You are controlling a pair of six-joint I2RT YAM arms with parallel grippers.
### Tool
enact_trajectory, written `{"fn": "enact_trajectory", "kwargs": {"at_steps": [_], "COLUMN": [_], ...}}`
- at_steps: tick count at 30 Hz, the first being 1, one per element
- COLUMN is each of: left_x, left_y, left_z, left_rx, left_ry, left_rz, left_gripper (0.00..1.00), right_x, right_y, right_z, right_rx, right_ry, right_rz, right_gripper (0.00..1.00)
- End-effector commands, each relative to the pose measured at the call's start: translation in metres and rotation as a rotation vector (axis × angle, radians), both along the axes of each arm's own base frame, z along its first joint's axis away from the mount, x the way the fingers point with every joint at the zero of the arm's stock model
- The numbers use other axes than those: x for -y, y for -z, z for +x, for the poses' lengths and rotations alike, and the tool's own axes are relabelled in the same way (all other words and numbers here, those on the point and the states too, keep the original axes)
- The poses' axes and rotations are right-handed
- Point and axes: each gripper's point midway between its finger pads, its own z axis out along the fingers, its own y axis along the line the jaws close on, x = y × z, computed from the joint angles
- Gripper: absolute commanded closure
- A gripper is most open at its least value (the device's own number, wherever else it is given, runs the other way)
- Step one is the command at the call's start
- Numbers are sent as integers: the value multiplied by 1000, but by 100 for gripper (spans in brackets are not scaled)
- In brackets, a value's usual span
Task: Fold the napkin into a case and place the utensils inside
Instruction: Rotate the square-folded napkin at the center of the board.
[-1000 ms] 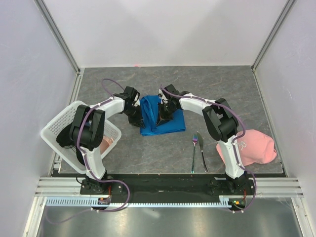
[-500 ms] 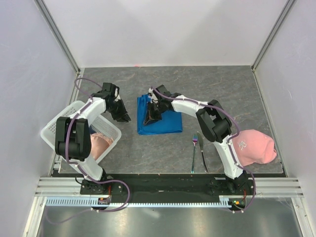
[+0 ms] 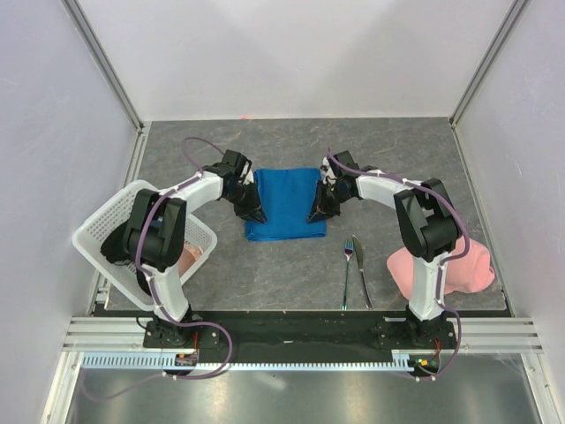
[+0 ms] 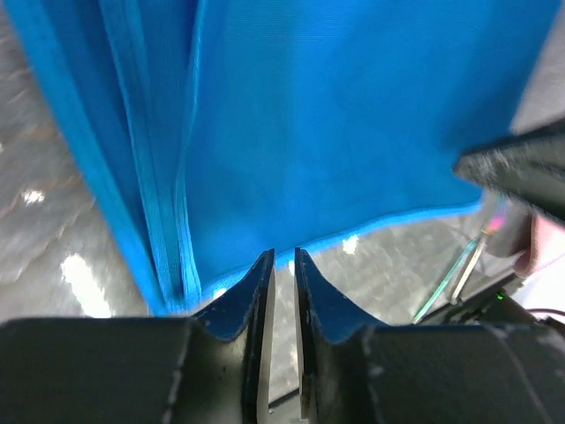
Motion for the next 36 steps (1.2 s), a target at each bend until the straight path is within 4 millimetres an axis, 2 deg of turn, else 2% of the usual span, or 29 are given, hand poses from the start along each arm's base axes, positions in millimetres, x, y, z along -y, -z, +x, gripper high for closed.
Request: {"fn": "enact_trajectory", "kwargs": {"at_steps": [1, 3, 6, 8, 9, 11, 13, 14, 16, 17, 18, 21, 24, 27, 29, 30, 36], "left_x": [-5, -7, 3, 18, 23, 29, 20, 16, -2, -7, -21, -44, -56, -61, -62, -64, -70], "left_y": [30, 42, 49, 49, 44, 24, 3, -8, -17, -29, -30, -34, -30, -24, -27, -20, -16], "left_z": [-2, -18, -45, -66, -71, -73, -59, -51, -32, -17, -10, 13, 33, 52, 64, 66, 80], "left_rx": [-36, -76, -102, -123, -115, -79, -11, 8, 26, 59, 45, 45, 31, 42, 66, 54, 89], "left_ry": [13, 15, 42, 78, 89, 81, 40, 35, -18, -29, -62, -129, -155, -157, -145, -143, -95], "left_rz": [65, 87, 93, 79, 73, 43, 42, 45, 67, 68, 80, 84, 79, 97, 91, 99, 139], "left_gripper": [81, 81, 82, 82, 82, 76, 66, 63, 59, 58, 57, 54, 52, 56, 57, 57, 50], "right_x": [13, 26, 48, 62, 70, 72, 65, 61, 54, 48, 45, 33, 27, 21, 15, 12, -3], "right_y": [11, 22, 28, 29, 28, 17, 1, -2, -16, -21, -29, -40, -45, -45, -47, -47, -42], "right_z": [-11, -12, -2, 8, 14, 21, 23, 22, 22, 20, 21, 18, 18, 16, 15, 14, 5], "right_rx": [25, 10, 29, 52, 55, 93, 107, 106, 119, 124, 134, 147, 154, 151, 150, 151, 149], "right_ry": [-27, -2, 37, 42, 53, 19, -1, -8, -6, -13, -7, -22, -28, -42, -54, -64, -116], "right_rz": [-55, -92, -139, -180, -188, -200, -161, -147, -117, -105, -92, -65, -55, -47, -37, -31, -32], "right_gripper": [89, 91, 92, 92, 93, 94, 93, 92, 89, 88, 86, 75, 67, 62, 59, 58, 50]}}
